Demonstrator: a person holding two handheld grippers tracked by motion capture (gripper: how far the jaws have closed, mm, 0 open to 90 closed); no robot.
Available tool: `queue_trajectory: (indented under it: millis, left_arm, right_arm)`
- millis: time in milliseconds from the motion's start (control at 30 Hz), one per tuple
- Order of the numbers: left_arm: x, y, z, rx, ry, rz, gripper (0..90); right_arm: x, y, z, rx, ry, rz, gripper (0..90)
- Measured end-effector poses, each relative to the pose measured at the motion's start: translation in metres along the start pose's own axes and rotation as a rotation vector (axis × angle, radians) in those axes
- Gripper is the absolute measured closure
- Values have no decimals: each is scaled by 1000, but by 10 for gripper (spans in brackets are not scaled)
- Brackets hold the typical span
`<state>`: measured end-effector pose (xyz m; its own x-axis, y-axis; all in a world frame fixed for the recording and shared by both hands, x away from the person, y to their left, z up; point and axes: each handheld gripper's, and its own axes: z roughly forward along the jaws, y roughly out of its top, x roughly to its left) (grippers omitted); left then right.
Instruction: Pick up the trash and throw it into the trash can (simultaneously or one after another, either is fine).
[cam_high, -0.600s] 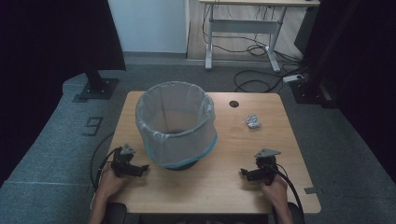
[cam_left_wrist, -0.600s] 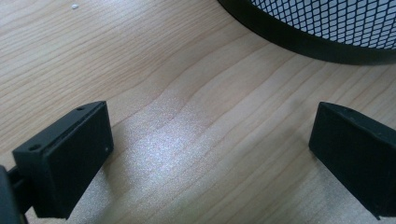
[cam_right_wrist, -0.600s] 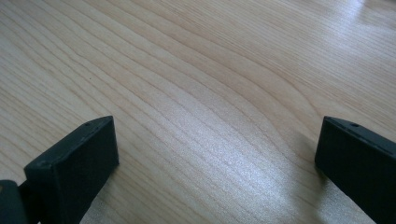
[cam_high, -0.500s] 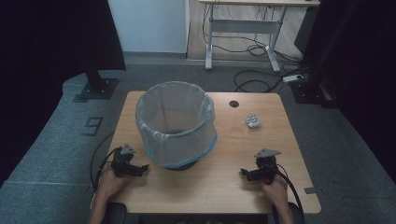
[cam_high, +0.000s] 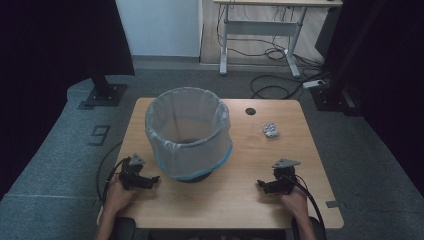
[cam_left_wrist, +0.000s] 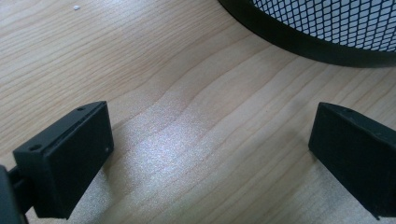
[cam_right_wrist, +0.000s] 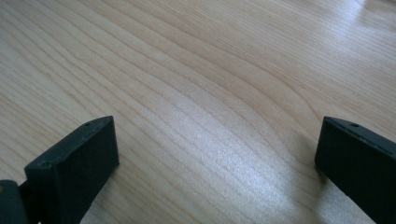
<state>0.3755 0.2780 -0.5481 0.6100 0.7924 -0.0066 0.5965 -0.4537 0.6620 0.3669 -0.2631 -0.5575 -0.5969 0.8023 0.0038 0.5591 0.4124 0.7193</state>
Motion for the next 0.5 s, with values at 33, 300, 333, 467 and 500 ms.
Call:
queue_trajectory:
  millis: [33,300,333,467,500]
  left_arm:
    - [0,0,0,0,0,0,0]
    - [0,0,0,0,5,-3,0]
    - [0,0,0,0,6,-3,0]
    - [-1,0,0,0,7,-5,0]
    - [-1,0,0,0,7,-5,0]
  right_arm:
    - [0,1,0,1,0,0,0]
    - [-6,7,7,1,-13,13,0]
    - [-7,8,9,1,-14,13,0]
    - [-10,13,13,0,-23,23,0]
    - [-10,13,13,0,-23,23,0]
